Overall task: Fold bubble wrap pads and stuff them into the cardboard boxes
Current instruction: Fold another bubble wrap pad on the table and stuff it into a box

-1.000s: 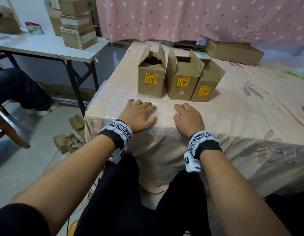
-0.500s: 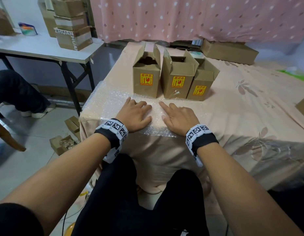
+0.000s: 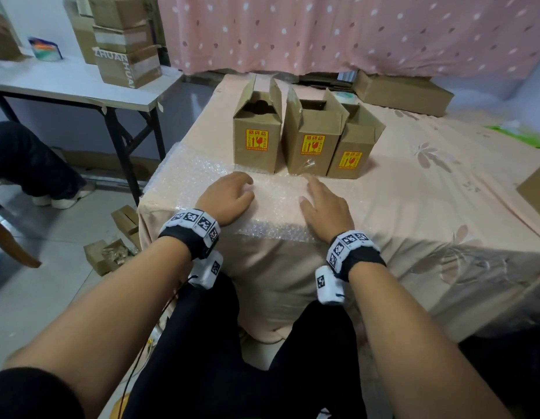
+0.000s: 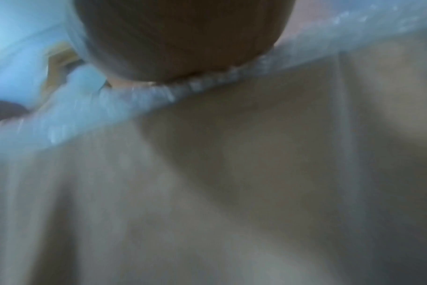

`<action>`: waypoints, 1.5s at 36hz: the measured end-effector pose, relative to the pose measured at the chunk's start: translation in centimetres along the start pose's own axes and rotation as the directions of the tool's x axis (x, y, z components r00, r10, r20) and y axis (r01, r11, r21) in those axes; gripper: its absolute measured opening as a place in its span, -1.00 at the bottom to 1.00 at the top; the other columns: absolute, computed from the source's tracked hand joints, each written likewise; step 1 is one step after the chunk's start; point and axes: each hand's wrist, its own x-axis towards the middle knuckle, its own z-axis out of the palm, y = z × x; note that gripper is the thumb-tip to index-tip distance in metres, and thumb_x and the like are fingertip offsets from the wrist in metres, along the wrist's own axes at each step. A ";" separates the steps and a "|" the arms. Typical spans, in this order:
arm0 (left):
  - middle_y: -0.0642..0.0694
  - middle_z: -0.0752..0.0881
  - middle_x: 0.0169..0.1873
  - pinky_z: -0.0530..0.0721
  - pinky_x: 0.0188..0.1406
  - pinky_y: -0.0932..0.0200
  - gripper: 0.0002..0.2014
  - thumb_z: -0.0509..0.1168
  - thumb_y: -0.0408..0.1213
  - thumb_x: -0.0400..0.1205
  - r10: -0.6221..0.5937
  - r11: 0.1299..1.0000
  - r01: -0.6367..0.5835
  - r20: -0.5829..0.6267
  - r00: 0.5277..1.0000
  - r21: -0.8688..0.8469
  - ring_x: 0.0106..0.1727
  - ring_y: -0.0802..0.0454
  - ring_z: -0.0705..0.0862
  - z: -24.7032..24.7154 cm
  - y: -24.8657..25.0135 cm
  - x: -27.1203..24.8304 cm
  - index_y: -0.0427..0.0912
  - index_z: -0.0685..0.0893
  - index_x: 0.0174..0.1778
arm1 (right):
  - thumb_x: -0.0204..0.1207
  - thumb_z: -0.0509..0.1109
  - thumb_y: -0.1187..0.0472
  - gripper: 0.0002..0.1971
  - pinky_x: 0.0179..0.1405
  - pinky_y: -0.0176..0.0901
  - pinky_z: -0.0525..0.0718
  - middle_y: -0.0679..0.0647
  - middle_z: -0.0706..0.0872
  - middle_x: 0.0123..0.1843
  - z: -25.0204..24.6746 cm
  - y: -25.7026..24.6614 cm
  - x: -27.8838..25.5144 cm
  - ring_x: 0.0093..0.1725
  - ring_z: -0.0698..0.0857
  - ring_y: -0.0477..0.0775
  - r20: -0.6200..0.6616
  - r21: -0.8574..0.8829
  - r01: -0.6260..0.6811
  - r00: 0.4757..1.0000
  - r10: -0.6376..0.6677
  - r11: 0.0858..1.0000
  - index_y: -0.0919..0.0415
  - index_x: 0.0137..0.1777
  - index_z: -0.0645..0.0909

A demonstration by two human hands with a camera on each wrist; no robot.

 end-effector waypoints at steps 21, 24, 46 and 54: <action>-0.16 0.57 -0.29 0.50 -0.25 0.09 -0.66 0.11 -0.19 0.64 -0.102 0.990 0.118 -0.181 0.978 0.081 -0.28 -0.09 0.51 1.5 0.3 -0.7 -0.30 0.60 -0.35 | 0.64 0.23 0.24 -0.79 0.08 -0.13 0.51 0.15 0.63 0.17 1.0 0.9 0.9 0.07 0.59 0.14 -0.085 0.105 -0.055 0.994 0.064 0.993 0.31 0.09 0.65; -0.15 0.54 -0.32 0.44 -0.28 0.08 -0.70 0.14 -0.21 0.65 -0.093 0.990 0.111 -0.189 0.977 0.087 -0.31 -0.09 0.49 1.5 0.5 -0.8 -0.27 0.54 -0.35 | 0.63 0.22 0.24 -0.79 0.05 -0.14 0.48 0.16 0.62 0.17 1.0 0.9 0.9 0.06 0.58 0.14 -0.087 0.101 -0.050 0.994 0.059 0.994 0.31 0.08 0.64; -0.10 0.62 -0.32 0.59 0.02 -0.06 -0.59 0.04 -0.11 0.55 -0.069 0.971 0.108 -0.179 0.981 0.213 -0.28 -0.11 0.57 1.4 0.2 -0.8 -0.28 0.62 -0.45 | 0.63 0.24 0.19 -0.76 0.08 -0.10 0.52 0.16 0.64 0.17 1.1 0.8 0.7 0.09 0.59 0.15 -0.102 0.065 -0.034 0.994 0.040 0.997 0.31 0.13 0.64; -0.13 0.73 -0.22 0.54 0.10 -0.08 -0.64 0.12 -0.10 0.55 -0.112 0.979 0.129 -0.109 0.988 0.158 -0.03 -0.20 0.64 0.2 -0.4 -0.4 -0.26 0.67 -0.36 | 0.62 0.25 0.19 -0.77 0.12 -0.06 0.55 0.15 0.64 0.17 1.2 0.7 0.8 0.11 0.59 0.15 -0.096 0.049 -0.043 0.994 0.048 0.998 0.30 0.12 0.64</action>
